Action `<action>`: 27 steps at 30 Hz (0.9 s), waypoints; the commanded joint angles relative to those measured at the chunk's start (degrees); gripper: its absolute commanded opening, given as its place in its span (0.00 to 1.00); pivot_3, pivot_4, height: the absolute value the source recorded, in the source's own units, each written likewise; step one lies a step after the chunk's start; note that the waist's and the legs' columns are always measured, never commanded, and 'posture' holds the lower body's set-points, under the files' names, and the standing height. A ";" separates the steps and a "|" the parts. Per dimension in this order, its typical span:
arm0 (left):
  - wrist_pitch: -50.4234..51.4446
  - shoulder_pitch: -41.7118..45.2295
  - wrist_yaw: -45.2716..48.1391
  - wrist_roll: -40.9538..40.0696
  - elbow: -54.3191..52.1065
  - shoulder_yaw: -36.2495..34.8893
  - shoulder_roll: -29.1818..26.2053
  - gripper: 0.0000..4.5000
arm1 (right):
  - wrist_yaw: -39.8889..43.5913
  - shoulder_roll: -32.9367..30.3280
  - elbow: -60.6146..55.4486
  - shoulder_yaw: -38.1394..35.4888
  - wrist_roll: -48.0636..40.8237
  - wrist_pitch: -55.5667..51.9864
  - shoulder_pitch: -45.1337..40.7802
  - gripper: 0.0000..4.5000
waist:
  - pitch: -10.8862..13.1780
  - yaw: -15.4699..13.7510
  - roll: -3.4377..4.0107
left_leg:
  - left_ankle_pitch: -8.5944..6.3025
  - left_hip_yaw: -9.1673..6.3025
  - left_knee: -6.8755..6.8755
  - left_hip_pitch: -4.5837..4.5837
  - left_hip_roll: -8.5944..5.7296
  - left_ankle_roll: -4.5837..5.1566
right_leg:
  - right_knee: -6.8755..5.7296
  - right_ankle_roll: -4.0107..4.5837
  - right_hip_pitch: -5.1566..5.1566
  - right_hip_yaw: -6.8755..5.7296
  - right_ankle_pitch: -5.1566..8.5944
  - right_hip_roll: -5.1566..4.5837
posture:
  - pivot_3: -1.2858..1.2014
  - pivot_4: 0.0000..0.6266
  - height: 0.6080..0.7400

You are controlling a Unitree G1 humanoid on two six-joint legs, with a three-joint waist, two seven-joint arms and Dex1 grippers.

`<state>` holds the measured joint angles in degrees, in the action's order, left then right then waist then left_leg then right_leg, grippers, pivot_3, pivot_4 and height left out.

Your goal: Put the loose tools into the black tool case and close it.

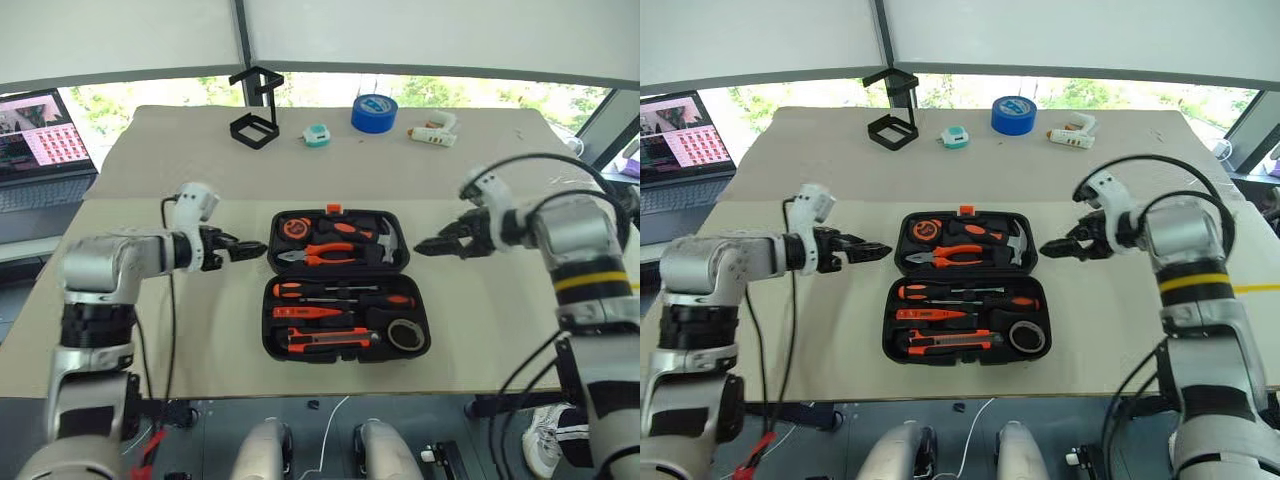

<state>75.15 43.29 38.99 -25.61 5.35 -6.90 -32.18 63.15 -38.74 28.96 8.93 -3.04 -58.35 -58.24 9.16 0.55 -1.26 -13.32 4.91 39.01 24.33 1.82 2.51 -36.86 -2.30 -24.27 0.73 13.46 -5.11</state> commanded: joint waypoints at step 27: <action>-4.47 1.81 -8.39 1.34 8.43 1.91 5.73 0.26 | -8.40 7.36 26.80 7.55 5.77 5.62 -7.05 0.16 | -0.16 -0.11 -0.24 | 0.12 -0.05 0.01 -0.21 -0.13 -0.10 | 0.09 -0.01 0.22 -0.03 -0.02 -0.15 | 0.52 0.24 1.00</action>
<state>71.62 44.69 31.44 -24.73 12.49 -3.99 -26.61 57.40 -30.34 51.86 14.98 -0.74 -53.28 -66.68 9.00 0.44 -1.50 -13.19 4.86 39.02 24.07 1.69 2.41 -36.78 -2.30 -24.00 0.70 13.44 -5.25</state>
